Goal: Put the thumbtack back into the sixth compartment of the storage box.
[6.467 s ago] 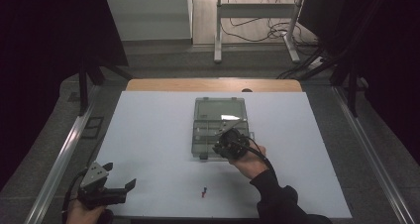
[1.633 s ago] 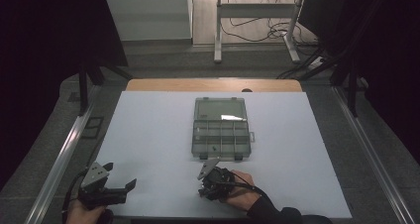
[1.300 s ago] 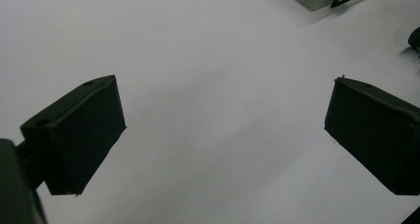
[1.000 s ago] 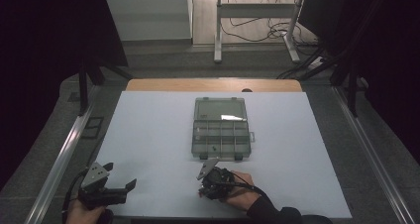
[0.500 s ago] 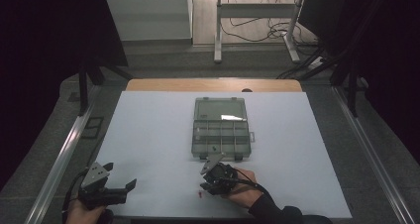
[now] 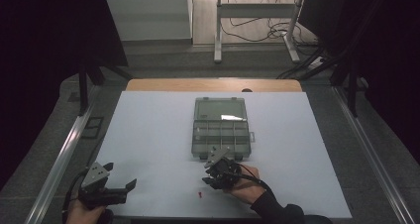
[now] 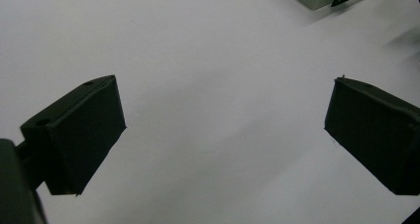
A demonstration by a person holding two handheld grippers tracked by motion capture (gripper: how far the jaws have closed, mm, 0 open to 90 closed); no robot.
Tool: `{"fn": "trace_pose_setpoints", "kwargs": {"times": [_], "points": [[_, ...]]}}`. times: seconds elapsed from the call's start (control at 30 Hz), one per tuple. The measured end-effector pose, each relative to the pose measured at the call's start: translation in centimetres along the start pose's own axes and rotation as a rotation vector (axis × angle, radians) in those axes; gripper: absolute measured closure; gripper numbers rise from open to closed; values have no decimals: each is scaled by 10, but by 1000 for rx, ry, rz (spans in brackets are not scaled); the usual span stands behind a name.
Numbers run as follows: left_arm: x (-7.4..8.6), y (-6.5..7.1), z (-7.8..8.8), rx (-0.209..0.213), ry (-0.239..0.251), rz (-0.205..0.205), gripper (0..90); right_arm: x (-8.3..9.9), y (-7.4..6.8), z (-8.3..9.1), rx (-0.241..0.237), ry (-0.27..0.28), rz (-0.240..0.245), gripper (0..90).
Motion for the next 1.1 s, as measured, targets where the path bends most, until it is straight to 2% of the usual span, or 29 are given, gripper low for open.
{"fn": "trace_pose_setpoints", "kwargs": {"times": [0.73,1.1], "points": [[0,0,0,-1,-1,-1,25,-5,17,12,19,40,-62,687],[0,0,0,-1,-1,0,25,-10,30,19,36,63,-83,687]]}}
Point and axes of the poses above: each handheld gripper's, and its own axes: z roughly backward along the jaws, x roughly out of its underside, y roughly to its right, the point moved 6 cm from there along -z, roughly forward along the jaws, and after that the axes turned 10 degrees about -y, right-handed, at the moved point
